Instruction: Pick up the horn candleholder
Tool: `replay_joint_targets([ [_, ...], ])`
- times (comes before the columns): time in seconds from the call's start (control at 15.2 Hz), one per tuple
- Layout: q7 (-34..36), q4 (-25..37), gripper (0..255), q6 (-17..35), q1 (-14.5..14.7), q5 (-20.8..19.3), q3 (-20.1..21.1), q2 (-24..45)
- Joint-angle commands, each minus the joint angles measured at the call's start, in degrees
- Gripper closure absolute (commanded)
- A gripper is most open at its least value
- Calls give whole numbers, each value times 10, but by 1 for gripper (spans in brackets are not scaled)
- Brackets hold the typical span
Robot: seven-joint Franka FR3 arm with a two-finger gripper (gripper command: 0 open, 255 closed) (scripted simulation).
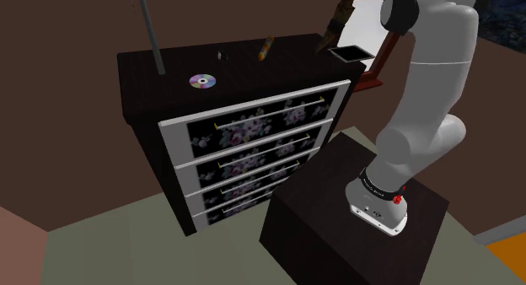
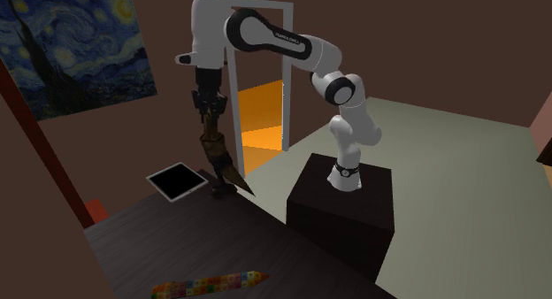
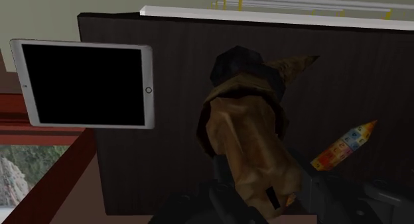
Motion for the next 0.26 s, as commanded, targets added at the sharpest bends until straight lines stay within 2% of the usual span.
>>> replay_joint_targets([
  [0.0,3,55,255,-32,-19,13,3,22],
  [0.07,6,91,255,-52,-31,21,6,37],
  [0.2,6,97,255,-55,-34,22,7,40],
])
